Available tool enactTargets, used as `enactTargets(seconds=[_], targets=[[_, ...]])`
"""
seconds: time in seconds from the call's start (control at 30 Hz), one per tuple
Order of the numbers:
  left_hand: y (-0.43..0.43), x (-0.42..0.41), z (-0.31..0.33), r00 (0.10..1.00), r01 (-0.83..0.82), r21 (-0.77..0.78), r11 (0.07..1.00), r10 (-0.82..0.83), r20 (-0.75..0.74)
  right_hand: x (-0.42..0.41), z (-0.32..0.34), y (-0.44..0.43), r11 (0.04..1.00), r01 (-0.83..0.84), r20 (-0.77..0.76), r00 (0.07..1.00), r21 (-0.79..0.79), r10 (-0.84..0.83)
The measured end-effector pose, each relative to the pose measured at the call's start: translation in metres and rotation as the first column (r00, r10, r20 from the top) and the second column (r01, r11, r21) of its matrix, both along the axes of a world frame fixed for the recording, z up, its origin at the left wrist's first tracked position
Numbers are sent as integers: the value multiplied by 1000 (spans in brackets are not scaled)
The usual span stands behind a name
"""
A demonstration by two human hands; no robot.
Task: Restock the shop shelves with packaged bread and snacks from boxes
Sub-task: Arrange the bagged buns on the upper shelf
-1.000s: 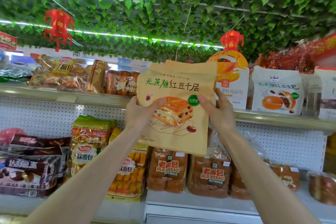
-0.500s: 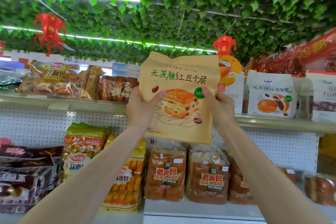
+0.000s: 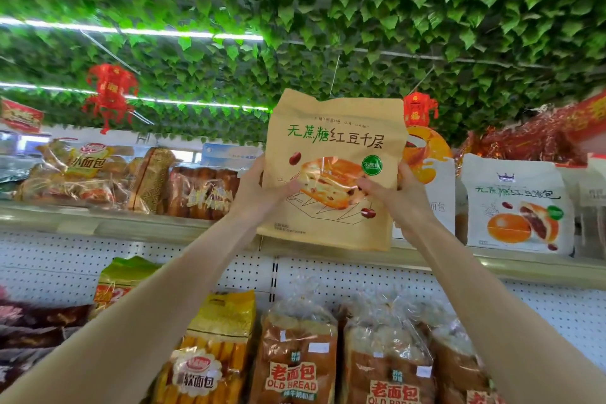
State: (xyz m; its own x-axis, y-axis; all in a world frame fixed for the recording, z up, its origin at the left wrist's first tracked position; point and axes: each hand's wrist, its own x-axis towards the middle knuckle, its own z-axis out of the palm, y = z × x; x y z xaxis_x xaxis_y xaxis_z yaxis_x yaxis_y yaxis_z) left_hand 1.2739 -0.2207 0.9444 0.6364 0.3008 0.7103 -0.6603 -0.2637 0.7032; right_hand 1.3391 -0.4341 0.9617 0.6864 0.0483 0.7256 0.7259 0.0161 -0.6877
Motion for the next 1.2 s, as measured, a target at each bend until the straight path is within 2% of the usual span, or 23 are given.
enactTargets(seconds=[0.1,0.23,0.43,0.67,0.8,1.2], targets=[[0,16,6,1000,12,24,1000,-13,15,22,7,2,1000,-5,49,999,24,3],[3,43,14,999,-11,43,999,9,52,56,12,7,997,22,41,999,75,-25],[10,79,23,995,-45,49,998,40,92,96,15,13,999,32,35,999,-2,-32],[24,115,23,991,-39,-7,999,40,131,128,26,26,1000,21,73,997,-2,-20],[31,133,12,994,-24,-44,999,28,107,148,18,32,999,24,36,999,-27,-23],[40,158,-4,1000,-7,7,1000,7,3,174,-7,31,998,34,-65,997,-59,-38]])
